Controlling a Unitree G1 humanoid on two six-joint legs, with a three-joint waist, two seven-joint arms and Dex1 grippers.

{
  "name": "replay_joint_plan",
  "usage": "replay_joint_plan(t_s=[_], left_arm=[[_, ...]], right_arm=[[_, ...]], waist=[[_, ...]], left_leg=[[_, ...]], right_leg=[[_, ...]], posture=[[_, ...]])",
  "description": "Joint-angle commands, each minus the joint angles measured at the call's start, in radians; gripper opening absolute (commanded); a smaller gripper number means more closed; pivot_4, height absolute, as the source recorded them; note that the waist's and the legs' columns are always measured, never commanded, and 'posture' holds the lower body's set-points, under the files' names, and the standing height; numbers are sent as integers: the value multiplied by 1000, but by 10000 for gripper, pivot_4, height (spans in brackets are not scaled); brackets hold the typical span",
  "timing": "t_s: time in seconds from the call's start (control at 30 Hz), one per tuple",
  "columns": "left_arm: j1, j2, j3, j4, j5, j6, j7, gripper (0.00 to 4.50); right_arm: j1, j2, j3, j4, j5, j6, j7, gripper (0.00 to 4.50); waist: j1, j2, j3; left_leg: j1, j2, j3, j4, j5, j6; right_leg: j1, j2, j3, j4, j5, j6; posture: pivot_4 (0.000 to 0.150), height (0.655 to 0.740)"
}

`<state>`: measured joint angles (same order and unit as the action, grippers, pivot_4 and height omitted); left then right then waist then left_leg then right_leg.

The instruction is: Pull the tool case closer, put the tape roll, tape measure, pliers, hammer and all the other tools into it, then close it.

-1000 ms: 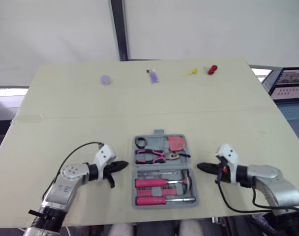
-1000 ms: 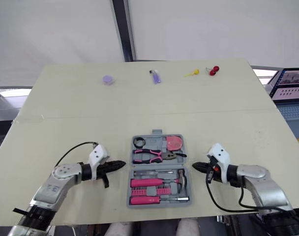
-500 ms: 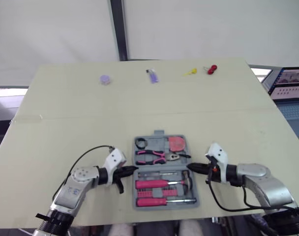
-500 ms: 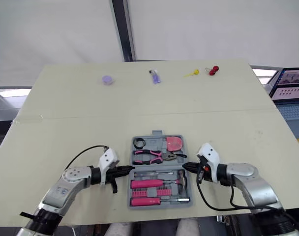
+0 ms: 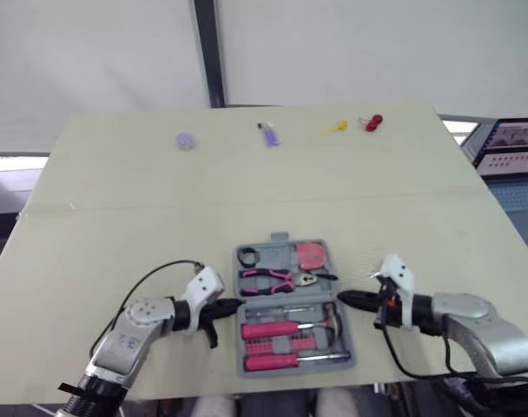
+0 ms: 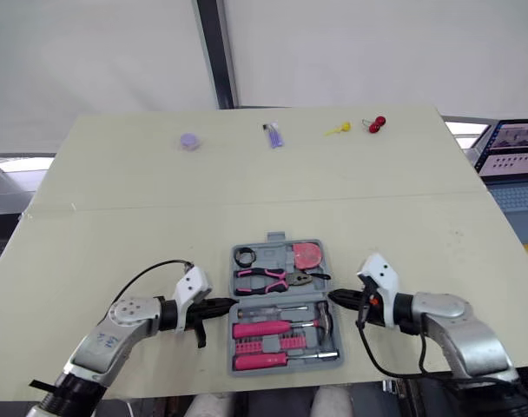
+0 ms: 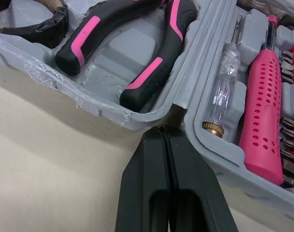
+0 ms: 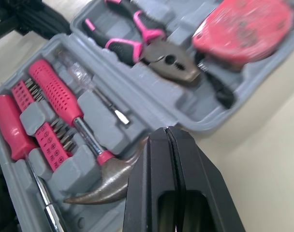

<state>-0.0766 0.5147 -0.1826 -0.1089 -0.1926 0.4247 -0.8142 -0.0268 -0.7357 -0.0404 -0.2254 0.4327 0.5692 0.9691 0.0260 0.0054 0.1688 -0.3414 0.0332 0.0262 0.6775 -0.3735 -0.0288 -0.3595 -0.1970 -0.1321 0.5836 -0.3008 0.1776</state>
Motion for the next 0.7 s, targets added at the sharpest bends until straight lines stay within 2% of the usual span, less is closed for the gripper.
replay_joint_plan(t_s=[0.03,0.23,0.37,0.7], left_arm=[[10,14,3,-16,0,-3,-6,387],[16,9,-1,-28,-1,4,1,387],[27,10,0,-43,-3,8,5,387],[89,37,-20,-89,1,30,-5,387]], right_arm=[[-8,-2,-21,38,-11,-28,-10,0],[-47,37,84,121,-104,-87,-16,0],[-71,69,107,125,-95,-79,-6,0],[-21,52,114,60,-75,-48,18,0]], waist=[[-1,0,0],[-3,0,0],[-2,0,0],[-2,0,0]], left_leg=[[0,0,0,0,0,0],[0,0,0,0,0,0],[0,0,0,0,0,0],[0,0,0,-1,0,0]], right_leg=[[0,0,0,0,0,0],[0,0,0,0,0,0],[0,0,0,0,0,0],[0,0,0,0,0,0]], posture=[[1500,7400],[1500,7400],[1500,7400],[1500,7400]])
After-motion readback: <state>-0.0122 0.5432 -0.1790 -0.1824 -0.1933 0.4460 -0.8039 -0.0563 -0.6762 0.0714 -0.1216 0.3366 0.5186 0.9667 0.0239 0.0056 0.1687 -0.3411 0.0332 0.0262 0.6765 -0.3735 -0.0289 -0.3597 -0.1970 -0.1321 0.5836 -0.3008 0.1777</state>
